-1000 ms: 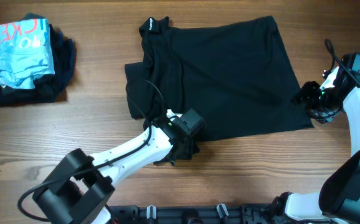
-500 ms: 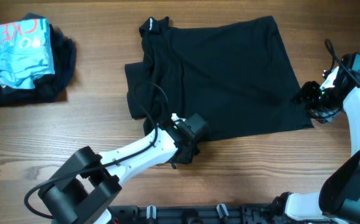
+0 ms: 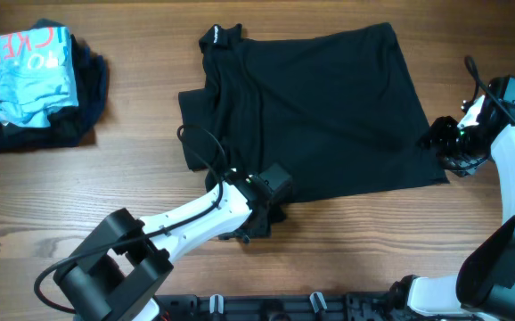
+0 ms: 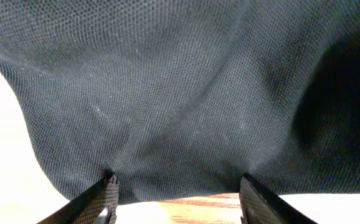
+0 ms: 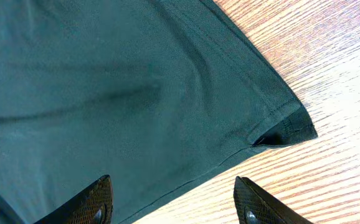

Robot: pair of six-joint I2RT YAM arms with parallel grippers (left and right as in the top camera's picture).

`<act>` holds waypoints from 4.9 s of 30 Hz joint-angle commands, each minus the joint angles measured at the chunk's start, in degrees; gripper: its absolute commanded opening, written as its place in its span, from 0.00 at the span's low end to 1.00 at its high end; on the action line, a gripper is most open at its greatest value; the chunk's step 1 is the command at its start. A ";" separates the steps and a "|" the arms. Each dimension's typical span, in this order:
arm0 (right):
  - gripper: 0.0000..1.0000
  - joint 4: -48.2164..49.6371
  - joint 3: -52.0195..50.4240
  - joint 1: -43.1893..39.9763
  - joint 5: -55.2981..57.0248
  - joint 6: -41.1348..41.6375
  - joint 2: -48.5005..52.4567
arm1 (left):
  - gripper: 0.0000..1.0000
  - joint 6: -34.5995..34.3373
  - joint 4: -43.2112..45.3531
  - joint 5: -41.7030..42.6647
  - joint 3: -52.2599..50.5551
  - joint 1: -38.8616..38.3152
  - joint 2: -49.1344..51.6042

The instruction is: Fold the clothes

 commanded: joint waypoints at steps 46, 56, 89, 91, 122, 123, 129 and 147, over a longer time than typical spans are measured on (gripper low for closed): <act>0.62 -0.24 -0.48 0.28 2.40 2.67 7.21 | 0.04 3.23 8.68 -8.44 -6.64 23.17 -3.15; 0.62 -7.58 -0.48 0.28 0.48 0.94 7.19 | 0.04 5.88 13.00 -13.38 -6.62 30.01 -3.15; 0.58 7.06 -20.98 13.99 0.11 13.33 4.24 | 0.04 8.63 16.92 -13.49 -6.64 34.71 -3.13; 0.58 8.44 -21.09 13.99 0.13 14.43 4.24 | 0.04 8.63 16.85 -13.46 -6.64 34.71 -3.13; 0.04 11.39 -20.98 13.99 -1.66 11.21 4.15 | 0.04 9.53 16.70 -11.76 -6.56 34.71 -3.23; 0.04 10.88 -20.83 13.99 -1.68 11.28 3.74 | 0.04 11.21 16.09 -11.52 -6.21 34.71 -3.56; 0.04 7.30 -18.53 13.62 -1.64 11.21 -1.36 | 0.04 11.85 8.35 -11.54 -2.03 34.71 -6.93; 0.04 -7.04 -11.85 12.04 -1.38 8.35 -25.92 | 0.04 11.80 -9.25 -6.60 2.32 34.64 -28.63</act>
